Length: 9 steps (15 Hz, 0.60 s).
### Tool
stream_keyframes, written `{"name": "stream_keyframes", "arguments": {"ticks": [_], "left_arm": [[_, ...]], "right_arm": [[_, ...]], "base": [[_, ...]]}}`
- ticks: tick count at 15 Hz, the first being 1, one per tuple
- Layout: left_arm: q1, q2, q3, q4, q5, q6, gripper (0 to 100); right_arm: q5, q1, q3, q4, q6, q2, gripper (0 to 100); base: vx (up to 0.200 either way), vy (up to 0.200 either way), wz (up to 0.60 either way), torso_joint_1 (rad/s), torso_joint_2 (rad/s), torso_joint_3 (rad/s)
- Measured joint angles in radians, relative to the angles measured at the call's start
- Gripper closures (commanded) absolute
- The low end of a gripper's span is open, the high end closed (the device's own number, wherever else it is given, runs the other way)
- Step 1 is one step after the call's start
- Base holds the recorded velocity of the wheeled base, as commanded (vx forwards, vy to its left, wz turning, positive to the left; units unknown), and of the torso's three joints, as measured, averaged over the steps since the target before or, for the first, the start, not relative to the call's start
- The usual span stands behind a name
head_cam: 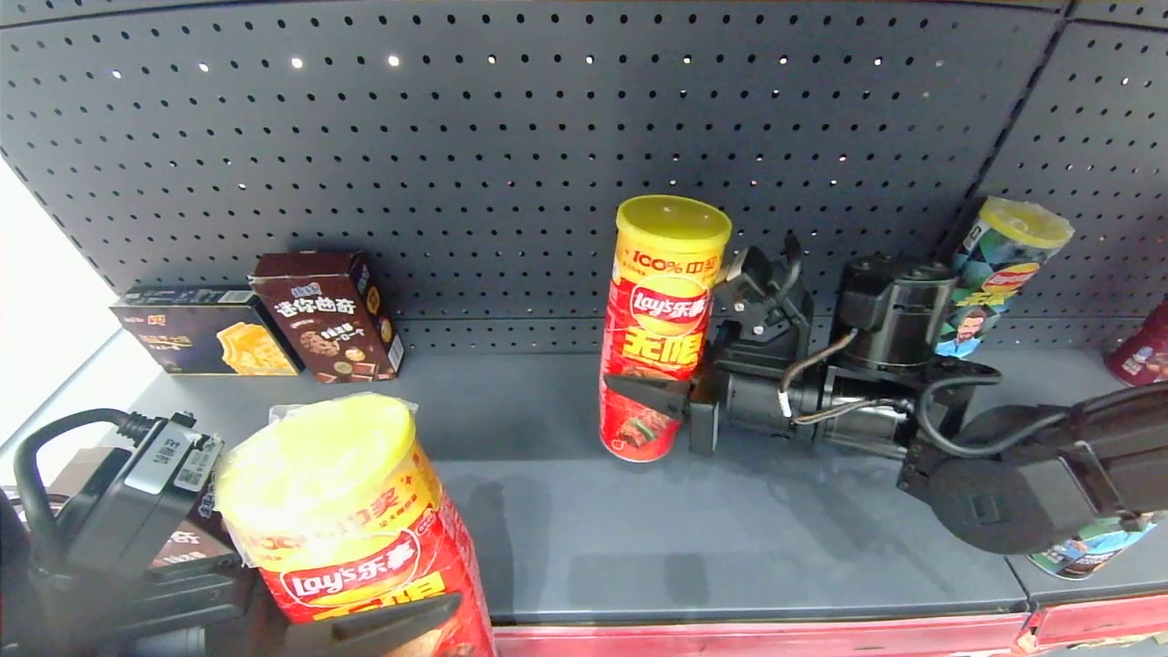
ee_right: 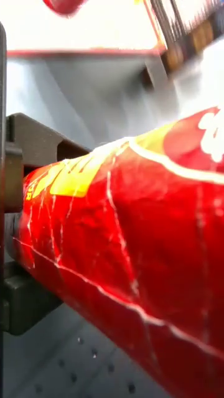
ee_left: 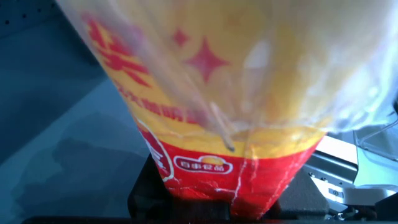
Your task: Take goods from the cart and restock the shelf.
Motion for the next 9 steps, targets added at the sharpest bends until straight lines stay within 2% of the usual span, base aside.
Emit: {"name": "stream_keyframes", "arguments": {"ticks": [5,9], "left_arm": [[0.003,0.0,-0.006,0.0,0.001,-0.001,100],[0.016,0.0,-0.007,0.0,0.001,-0.001,100]], "right_arm": [[0.006,0.052,0.307,-0.217,-0.002,-0.097,100],[0.042,0.055,0.383,-0.252,-0.03,-0.079,100]], "base": [[0.0,0.0,0.0,0.0,0.0,0.0],[0.0,0.0,0.0,0.0,0.0,0.0]]}}
